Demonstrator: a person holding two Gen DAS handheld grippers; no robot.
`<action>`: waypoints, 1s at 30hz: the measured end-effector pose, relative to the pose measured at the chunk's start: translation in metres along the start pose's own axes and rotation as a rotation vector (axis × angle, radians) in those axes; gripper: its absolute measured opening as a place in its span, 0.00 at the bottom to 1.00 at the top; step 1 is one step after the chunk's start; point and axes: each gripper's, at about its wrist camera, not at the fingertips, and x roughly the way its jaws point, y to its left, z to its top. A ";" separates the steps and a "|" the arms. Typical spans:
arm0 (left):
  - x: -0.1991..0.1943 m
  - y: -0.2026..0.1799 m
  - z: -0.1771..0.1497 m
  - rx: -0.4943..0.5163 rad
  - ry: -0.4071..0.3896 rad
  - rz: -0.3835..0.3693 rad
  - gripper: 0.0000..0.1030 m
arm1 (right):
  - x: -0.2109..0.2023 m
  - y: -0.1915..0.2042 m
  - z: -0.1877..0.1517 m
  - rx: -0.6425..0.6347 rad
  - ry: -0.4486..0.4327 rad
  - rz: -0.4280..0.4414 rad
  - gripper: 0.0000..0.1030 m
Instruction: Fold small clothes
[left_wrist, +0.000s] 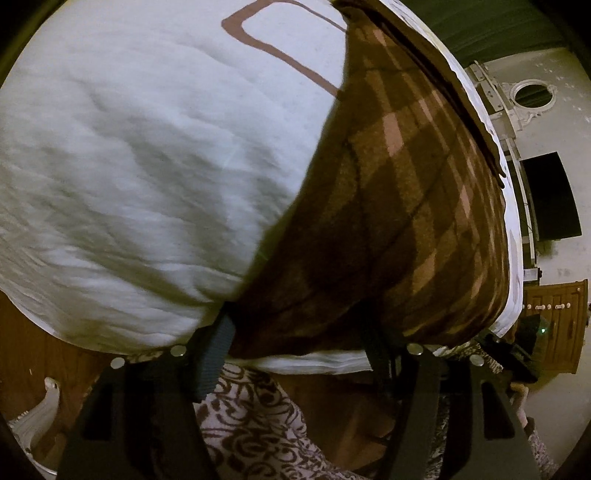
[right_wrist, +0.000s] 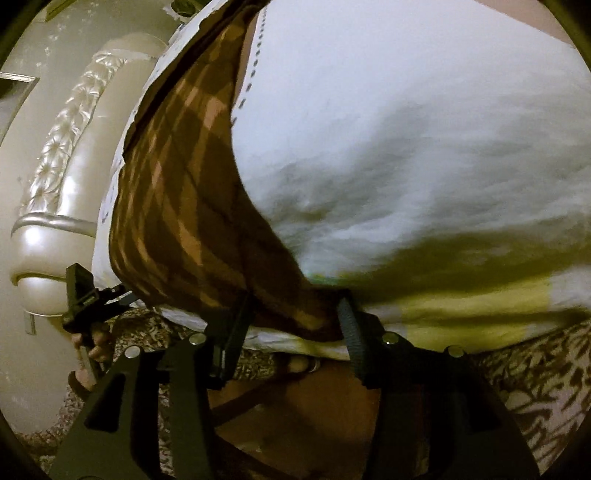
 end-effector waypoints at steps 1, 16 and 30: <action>-0.001 0.000 -0.001 0.004 0.000 -0.010 0.55 | 0.002 0.000 0.000 -0.003 0.005 -0.002 0.45; -0.032 -0.034 -0.008 0.102 0.002 -0.242 0.06 | -0.023 0.037 -0.012 -0.033 0.043 0.225 0.04; -0.130 -0.080 0.110 -0.018 -0.282 -0.476 0.06 | -0.104 0.076 0.102 0.044 -0.248 0.631 0.04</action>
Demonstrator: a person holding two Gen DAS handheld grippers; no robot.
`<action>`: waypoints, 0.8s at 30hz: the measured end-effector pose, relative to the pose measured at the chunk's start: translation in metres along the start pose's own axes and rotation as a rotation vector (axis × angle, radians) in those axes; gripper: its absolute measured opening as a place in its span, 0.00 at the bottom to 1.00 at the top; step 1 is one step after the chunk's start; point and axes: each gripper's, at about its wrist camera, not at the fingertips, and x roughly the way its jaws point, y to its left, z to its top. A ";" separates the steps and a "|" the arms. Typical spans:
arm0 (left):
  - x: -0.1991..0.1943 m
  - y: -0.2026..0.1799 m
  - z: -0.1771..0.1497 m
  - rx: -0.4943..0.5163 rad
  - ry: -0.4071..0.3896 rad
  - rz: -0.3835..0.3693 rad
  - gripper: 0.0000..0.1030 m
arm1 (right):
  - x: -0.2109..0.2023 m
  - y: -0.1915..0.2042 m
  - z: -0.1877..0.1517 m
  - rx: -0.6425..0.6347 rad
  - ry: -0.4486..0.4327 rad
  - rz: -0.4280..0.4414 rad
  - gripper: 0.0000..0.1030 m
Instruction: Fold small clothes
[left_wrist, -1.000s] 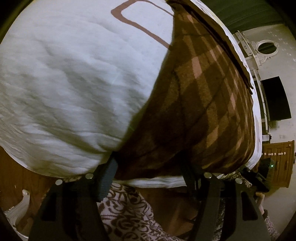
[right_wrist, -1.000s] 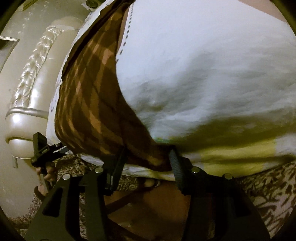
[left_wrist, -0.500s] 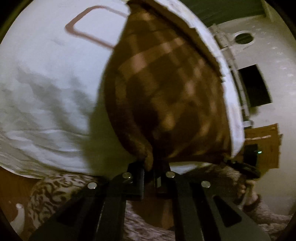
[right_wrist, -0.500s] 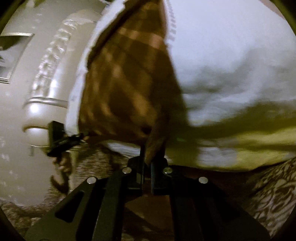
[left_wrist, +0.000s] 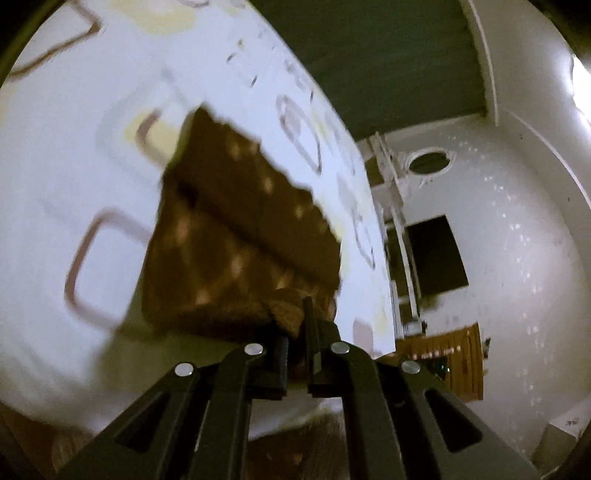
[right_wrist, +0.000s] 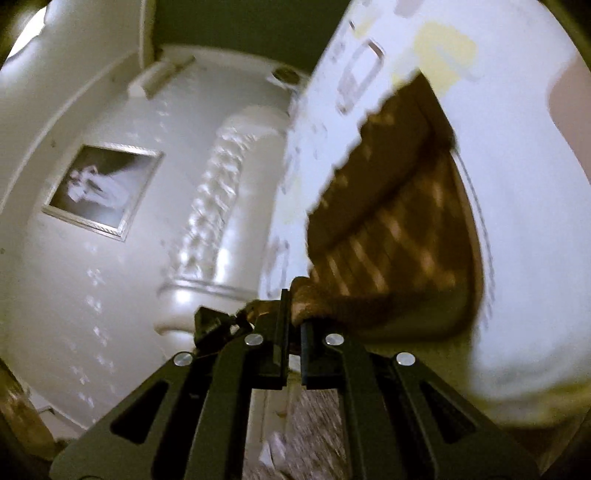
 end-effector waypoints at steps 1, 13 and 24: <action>0.002 -0.003 0.009 0.005 -0.012 0.000 0.06 | 0.006 0.004 0.011 -0.011 -0.017 0.001 0.04; 0.094 0.013 0.130 -0.055 -0.020 0.105 0.06 | 0.067 -0.036 0.145 0.054 -0.168 -0.010 0.04; 0.158 0.067 0.180 -0.166 -0.005 0.205 0.06 | 0.120 -0.108 0.205 0.190 -0.196 -0.095 0.04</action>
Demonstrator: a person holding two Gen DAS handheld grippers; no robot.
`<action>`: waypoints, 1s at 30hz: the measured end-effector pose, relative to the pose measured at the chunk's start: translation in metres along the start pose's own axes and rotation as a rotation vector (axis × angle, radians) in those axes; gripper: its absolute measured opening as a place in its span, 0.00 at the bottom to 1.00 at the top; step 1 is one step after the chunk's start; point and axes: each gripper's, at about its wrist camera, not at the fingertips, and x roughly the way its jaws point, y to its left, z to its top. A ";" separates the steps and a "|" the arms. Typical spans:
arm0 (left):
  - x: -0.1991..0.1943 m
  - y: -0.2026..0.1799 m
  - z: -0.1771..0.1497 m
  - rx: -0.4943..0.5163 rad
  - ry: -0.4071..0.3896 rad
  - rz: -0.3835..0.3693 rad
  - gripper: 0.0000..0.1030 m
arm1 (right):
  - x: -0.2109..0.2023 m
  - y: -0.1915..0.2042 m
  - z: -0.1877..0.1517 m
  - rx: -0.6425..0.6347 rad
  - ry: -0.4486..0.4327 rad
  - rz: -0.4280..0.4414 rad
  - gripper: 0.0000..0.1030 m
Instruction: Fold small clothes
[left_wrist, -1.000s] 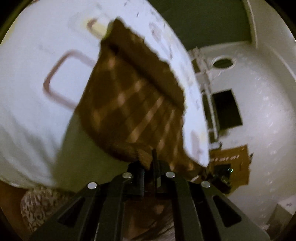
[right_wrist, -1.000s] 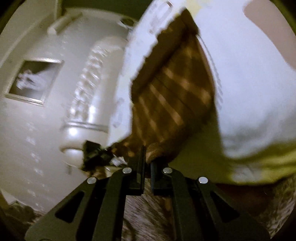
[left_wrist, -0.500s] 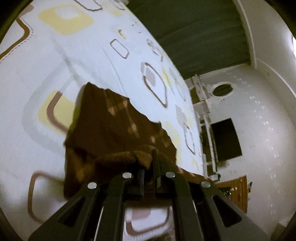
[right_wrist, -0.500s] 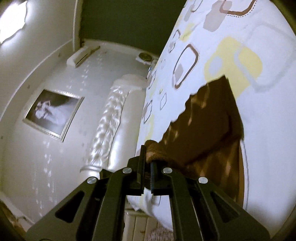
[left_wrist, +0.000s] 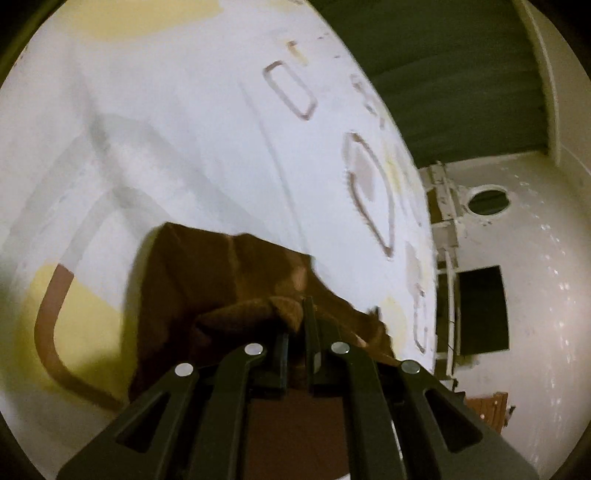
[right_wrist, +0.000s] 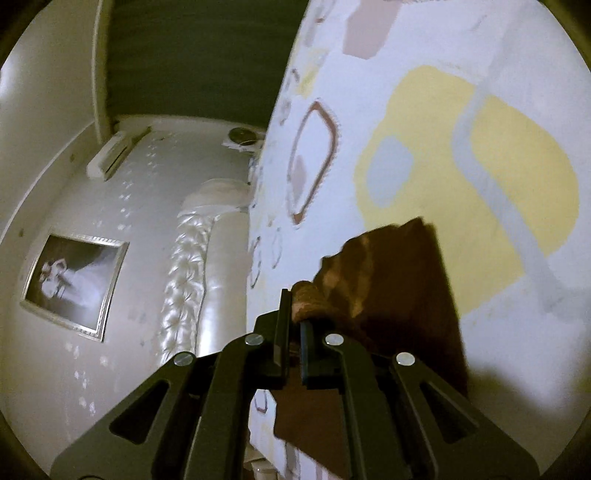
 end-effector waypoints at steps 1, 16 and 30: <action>0.003 0.004 0.002 -0.010 0.006 0.003 0.06 | 0.005 -0.005 0.003 0.008 -0.001 -0.009 0.04; 0.016 0.028 0.021 -0.128 0.039 -0.059 0.06 | 0.035 -0.034 0.021 0.055 -0.001 -0.063 0.08; 0.003 0.048 0.031 -0.335 -0.011 -0.146 0.39 | 0.025 -0.041 0.036 0.043 -0.060 -0.060 0.26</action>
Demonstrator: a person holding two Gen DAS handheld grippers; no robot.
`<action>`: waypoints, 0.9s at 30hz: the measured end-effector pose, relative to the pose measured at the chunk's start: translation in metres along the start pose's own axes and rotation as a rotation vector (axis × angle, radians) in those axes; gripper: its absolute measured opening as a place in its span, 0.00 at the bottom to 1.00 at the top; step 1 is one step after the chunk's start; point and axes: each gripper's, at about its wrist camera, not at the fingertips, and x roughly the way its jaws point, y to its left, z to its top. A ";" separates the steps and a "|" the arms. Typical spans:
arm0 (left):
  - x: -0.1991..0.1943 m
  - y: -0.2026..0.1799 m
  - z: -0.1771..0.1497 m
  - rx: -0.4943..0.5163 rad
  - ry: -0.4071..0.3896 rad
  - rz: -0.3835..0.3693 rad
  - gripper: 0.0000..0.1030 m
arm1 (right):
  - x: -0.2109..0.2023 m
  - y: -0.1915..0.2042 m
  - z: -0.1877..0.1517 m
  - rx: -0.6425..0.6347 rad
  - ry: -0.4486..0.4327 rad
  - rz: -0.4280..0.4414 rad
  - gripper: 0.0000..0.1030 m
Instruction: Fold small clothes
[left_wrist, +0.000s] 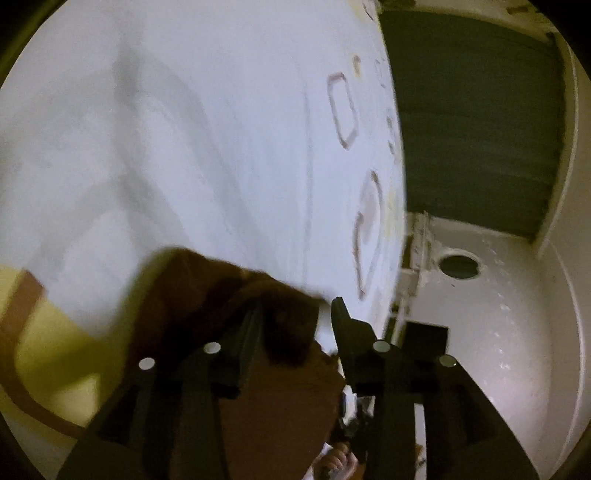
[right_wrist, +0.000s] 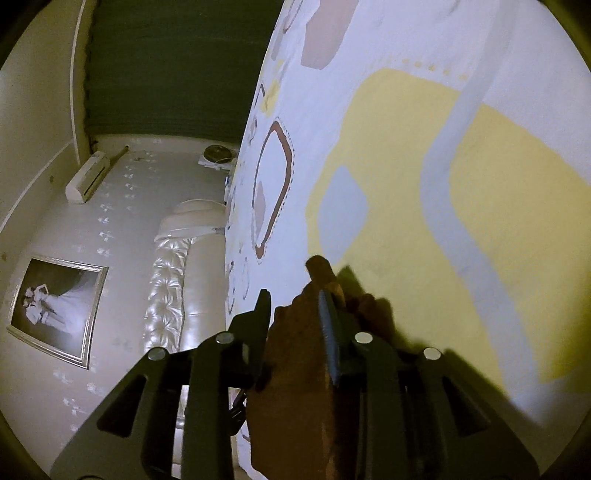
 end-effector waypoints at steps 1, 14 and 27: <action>-0.003 0.003 0.001 0.001 -0.021 0.037 0.39 | -0.001 0.000 0.000 -0.006 0.000 -0.005 0.26; -0.049 0.005 -0.037 0.174 -0.041 0.136 0.48 | -0.055 0.015 -0.054 -0.177 0.009 -0.074 0.39; -0.068 0.029 -0.109 0.287 0.096 0.109 0.48 | -0.091 0.004 -0.132 -0.251 0.128 -0.141 0.39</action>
